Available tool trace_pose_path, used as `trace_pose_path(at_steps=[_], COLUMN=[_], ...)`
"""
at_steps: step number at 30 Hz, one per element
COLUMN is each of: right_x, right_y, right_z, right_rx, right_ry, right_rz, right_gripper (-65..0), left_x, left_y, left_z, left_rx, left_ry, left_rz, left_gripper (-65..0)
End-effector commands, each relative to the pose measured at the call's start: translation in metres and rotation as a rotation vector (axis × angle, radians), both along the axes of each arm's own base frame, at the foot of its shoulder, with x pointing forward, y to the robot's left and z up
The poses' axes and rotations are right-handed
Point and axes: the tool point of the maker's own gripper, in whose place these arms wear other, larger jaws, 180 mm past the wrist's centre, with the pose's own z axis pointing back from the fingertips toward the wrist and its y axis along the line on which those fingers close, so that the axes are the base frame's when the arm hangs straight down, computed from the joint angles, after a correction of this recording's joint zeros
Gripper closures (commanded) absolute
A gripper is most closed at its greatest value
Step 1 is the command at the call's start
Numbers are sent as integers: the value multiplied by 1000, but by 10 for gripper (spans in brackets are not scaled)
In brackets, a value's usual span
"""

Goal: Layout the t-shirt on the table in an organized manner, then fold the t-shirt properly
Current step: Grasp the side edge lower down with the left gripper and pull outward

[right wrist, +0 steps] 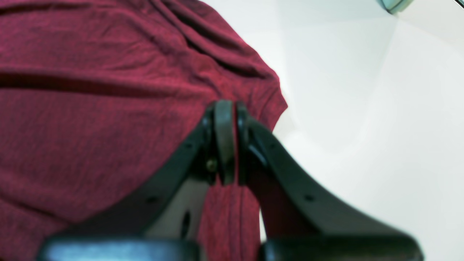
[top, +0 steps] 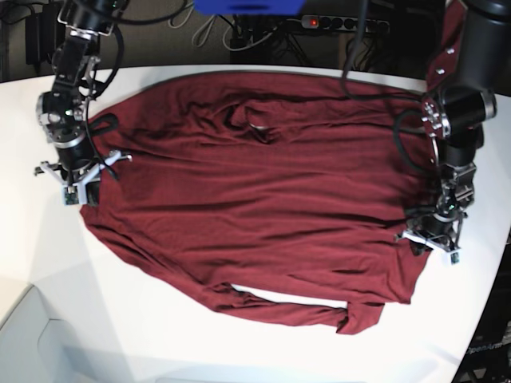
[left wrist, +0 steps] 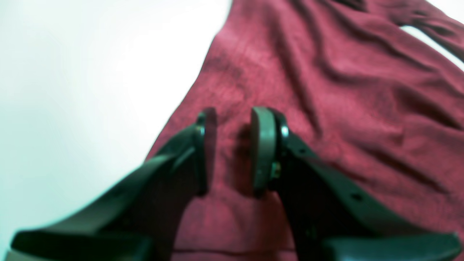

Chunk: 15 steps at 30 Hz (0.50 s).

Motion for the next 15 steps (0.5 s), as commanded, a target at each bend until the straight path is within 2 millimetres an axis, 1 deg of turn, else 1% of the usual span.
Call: trace_pose_path(at_steps=[1,4,5,8,13,15], right_x=[5,1,1,1,0,2], right_y=[-5,-4,-4,-4,-4,-4], right_z=[15,12,11,11,11,18], right_rx=[-17,-17,-17,-15,-16,-24], right_ry=[-49,-40,-39,-39,-40,-57], right_rz=[2,4,4,4,3,5], right_gripper=[0,0,0,0,0,0], left_x=[1,1,5,15,27,35], left_y=[16,29,31,34,33,30], left_z=[7,14,19,36,57,71], left_rx=[27,40,45,65,84,93], left_ry=[12,3,-9,-52,-111,-150], left_rz=[23,38,40,36,28,17], left_gripper=[-161,-161,-161,-161,-162,-162])
